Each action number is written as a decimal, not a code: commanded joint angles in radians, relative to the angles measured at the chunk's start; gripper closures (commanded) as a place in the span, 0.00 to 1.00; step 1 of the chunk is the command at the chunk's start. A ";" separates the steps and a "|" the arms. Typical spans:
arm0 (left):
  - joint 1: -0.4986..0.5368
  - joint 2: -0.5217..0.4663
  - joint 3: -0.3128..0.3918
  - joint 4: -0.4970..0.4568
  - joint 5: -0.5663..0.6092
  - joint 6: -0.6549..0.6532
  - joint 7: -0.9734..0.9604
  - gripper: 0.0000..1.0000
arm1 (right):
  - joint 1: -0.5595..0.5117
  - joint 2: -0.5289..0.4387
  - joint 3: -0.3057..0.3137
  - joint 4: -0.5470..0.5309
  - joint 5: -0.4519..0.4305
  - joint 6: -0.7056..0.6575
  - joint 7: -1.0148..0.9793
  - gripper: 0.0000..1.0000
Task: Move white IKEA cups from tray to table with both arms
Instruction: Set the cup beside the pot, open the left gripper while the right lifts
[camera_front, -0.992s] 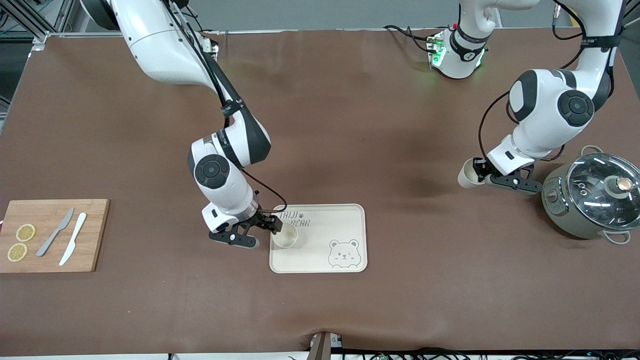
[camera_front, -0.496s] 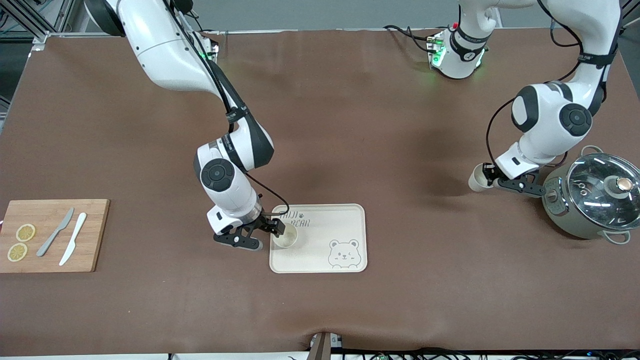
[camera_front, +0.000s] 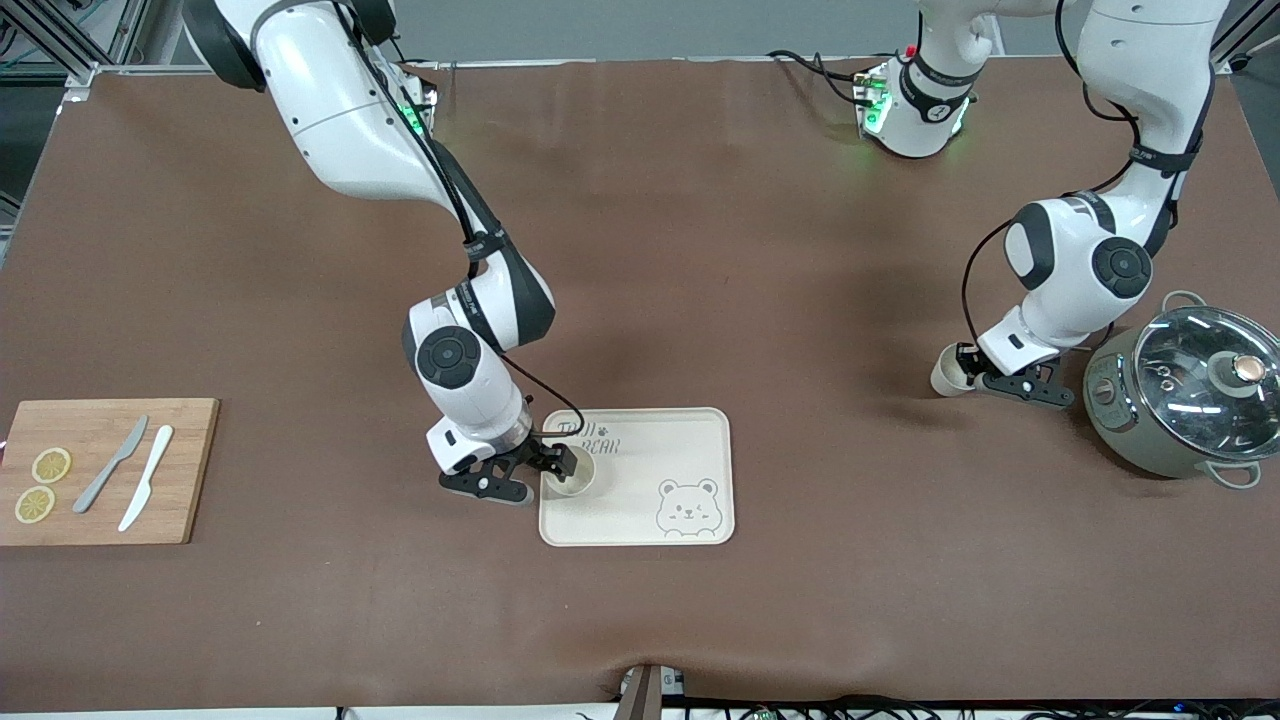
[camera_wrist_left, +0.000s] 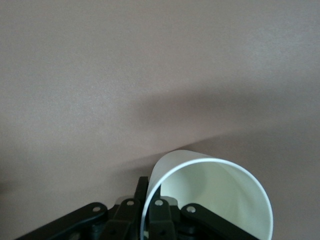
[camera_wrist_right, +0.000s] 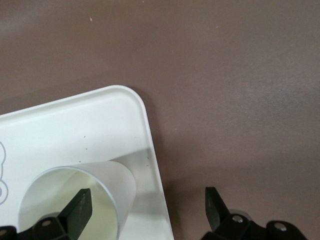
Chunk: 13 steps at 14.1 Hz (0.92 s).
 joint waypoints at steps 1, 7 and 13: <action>0.013 0.019 -0.026 0.029 -0.035 0.013 0.032 0.01 | 0.012 0.027 -0.009 0.027 0.007 0.013 0.015 0.00; 0.056 -0.106 -0.026 0.013 -0.036 -0.118 0.054 0.00 | 0.013 0.030 -0.009 0.027 0.007 0.020 0.012 0.08; 0.059 -0.101 -0.021 0.188 -0.036 -0.301 0.035 0.00 | 0.013 0.030 -0.008 0.030 0.010 0.018 0.009 0.81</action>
